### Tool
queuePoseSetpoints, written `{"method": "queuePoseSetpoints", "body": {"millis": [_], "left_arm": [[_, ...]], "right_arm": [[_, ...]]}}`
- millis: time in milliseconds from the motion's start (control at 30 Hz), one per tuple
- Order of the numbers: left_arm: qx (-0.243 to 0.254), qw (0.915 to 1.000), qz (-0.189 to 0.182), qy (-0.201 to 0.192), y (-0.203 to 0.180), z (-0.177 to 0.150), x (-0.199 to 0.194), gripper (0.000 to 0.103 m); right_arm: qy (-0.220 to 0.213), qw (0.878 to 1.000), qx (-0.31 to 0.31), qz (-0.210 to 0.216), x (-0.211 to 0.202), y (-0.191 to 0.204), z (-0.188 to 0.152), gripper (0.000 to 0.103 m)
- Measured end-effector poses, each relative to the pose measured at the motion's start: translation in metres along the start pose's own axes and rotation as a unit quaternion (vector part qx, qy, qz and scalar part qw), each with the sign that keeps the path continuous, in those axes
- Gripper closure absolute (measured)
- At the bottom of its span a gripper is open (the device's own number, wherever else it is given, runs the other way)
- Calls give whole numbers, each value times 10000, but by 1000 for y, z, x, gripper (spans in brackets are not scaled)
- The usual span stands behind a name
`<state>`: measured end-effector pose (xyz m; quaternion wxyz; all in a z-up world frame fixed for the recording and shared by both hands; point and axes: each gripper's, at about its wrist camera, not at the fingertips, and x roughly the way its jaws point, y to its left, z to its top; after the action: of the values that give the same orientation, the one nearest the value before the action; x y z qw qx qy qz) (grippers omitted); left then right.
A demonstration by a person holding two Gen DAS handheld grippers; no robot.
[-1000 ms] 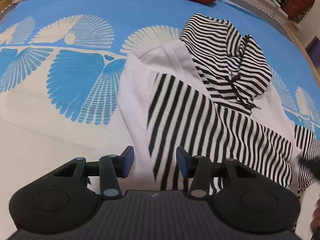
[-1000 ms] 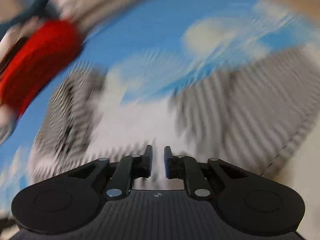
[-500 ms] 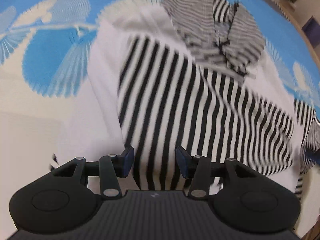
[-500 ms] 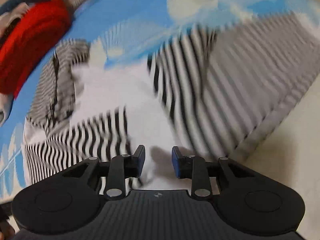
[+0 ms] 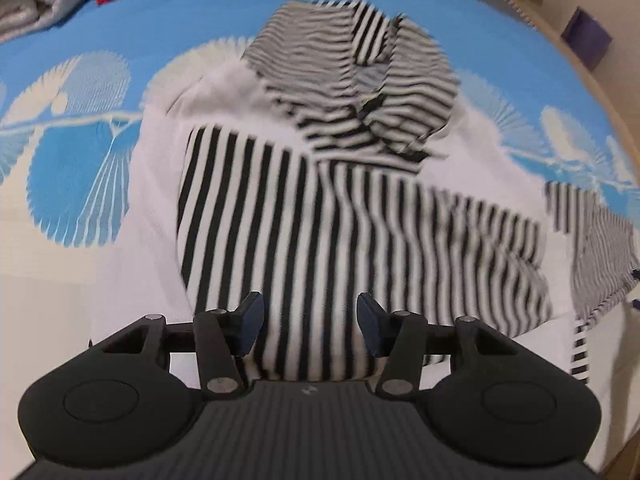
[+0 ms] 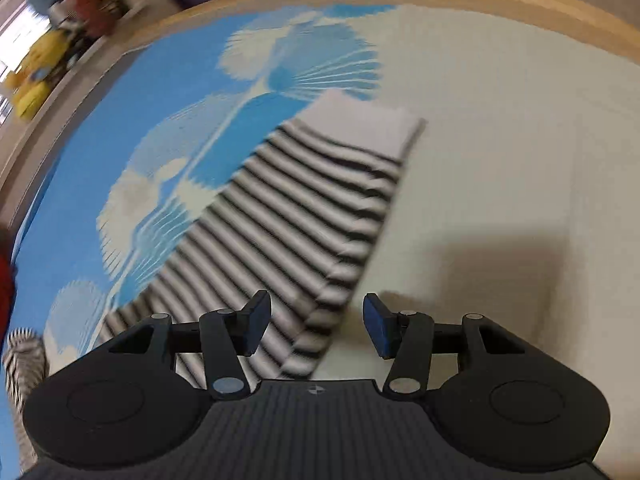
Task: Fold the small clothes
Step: 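Grasp the other striped sleeve cuff with the right tool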
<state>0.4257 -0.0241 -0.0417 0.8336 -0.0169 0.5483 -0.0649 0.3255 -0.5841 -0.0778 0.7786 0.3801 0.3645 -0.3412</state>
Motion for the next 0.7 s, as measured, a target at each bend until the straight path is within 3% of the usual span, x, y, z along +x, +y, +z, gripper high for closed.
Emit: {"method": "queuePoseSetpoints", "body": {"millis": [300,367,433,500,700], "left_arm": [[368,9989,276,-16,-13,-3,1,46],[370,9989,276,-41,-10,-3,-1,46],[336,9991,259,-64,-7,-3,-2,46],[312,9992,256,-79,-5,-2,-3,46],[319,9991,281,-72,-1,-3,-4,46]], "right_arm": [[-232,9993,166,-249,18,-13,15,50],[-273,9992,111,-261,19,-10,14,62],[-257,9995,80,-192,20,-8,12,97],[-328,9993,44,-153,17,-6,12,102],[-1000,9947,-144,-187,-18,20,9,103]]}}
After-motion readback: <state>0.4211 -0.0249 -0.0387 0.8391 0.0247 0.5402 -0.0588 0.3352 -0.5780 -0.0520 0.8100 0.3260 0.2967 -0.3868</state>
